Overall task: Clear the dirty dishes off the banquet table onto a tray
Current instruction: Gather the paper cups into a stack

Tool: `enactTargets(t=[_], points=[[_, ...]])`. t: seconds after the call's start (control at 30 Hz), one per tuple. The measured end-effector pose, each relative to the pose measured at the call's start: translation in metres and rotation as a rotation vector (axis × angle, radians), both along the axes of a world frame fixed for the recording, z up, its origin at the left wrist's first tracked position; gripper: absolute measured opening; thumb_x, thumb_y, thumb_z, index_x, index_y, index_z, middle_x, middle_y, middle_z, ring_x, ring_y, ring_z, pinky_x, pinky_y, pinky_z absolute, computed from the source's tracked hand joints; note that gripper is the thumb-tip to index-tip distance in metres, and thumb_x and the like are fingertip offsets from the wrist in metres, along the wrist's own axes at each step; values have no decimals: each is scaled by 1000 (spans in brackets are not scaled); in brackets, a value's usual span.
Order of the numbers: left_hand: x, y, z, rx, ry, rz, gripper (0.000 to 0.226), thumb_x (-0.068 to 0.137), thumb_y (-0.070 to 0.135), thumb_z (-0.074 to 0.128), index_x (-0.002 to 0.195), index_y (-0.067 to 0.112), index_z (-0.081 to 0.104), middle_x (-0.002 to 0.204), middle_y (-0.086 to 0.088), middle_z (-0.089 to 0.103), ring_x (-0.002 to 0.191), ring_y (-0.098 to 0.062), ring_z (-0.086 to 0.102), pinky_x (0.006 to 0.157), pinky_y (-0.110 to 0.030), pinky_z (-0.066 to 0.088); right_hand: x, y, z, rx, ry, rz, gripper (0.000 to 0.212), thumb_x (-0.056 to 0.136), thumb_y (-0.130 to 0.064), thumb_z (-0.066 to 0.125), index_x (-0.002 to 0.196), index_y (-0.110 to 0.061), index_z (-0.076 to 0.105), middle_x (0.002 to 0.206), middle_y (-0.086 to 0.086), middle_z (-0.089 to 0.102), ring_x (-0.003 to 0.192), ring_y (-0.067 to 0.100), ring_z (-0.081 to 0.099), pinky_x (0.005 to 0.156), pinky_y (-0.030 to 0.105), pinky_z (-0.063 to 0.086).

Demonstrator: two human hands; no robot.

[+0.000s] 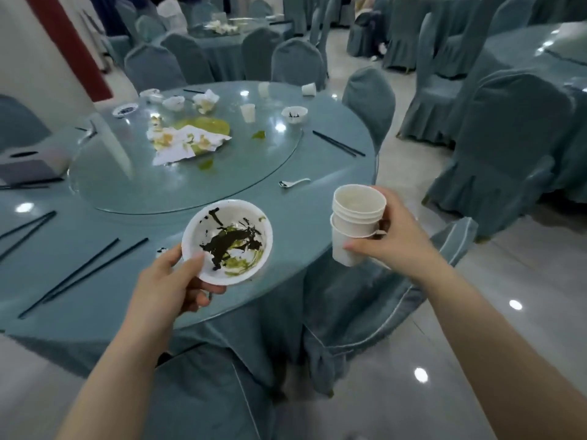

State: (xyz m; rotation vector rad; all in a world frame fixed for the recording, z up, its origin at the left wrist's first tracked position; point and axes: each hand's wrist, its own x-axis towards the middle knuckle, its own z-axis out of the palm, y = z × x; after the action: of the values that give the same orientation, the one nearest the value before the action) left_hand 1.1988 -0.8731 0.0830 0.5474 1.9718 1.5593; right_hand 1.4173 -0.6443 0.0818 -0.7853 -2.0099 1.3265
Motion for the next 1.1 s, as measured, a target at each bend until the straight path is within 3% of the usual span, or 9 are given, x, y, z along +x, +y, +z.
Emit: enactTargets(t=[0.17,0.27,0.37,0.5,0.63,0.83,0.97,1.1], points=[[6,61,-1,-12,-33,51,18,94,22,51,106,25,64,68,-18,70,40,-13,48,39,-20,40,-13,75,-7,-66,55,46,72,71,-5,79,117,-48,44,106,-37,58,103,-13,55,90,20,46],[10,76,-3,-63,-56,41,21,95,20,49,110,26,62,69,-19,70,41,-14,49,40,-20,40,-16,95,-7,-118,107,44,70,74,2,75,114,-45,44,105,-35,59,99,-15,56,83,11,47],[17,87,-3,-72,-59,26,24,95,19,49,112,30,61,67,-18,70,41,-14,51,40,-20,40,-23,101,-3,-138,126,38,67,71,2,76,111,-44,48,101,-31,62,95,-11,58,76,12,49],[24,117,-15,-49,-106,3,23,95,20,50,114,27,61,69,-17,71,42,-13,51,41,-20,41,-51,101,7,-126,76,119,72,66,-5,79,121,-37,46,113,-18,59,106,3,56,88,24,47],[33,141,-32,-71,-117,-39,29,94,17,51,122,23,57,67,-17,70,40,-12,53,39,-19,40,-51,119,12,-73,77,135,75,61,-15,82,121,-41,45,113,-22,58,105,2,56,81,18,47],[43,198,-41,-114,-58,-20,36,95,20,51,130,24,52,67,-18,70,41,-12,52,41,-21,40,-24,175,-5,-126,66,175,73,64,-13,84,120,-41,47,118,-18,58,111,9,56,89,28,50],[71,265,-48,-30,-98,50,30,95,21,51,123,26,56,68,-18,70,42,-12,51,40,-20,41,-15,243,1,-135,84,188,69,66,-14,83,119,-41,47,113,-25,59,105,0,56,86,21,49],[107,345,-57,38,-156,182,24,95,19,49,116,24,59,66,-15,69,41,-10,49,38,-20,41,19,331,16,-112,89,208,66,65,-17,84,108,-50,46,100,-37,58,92,-15,55,69,4,47]])
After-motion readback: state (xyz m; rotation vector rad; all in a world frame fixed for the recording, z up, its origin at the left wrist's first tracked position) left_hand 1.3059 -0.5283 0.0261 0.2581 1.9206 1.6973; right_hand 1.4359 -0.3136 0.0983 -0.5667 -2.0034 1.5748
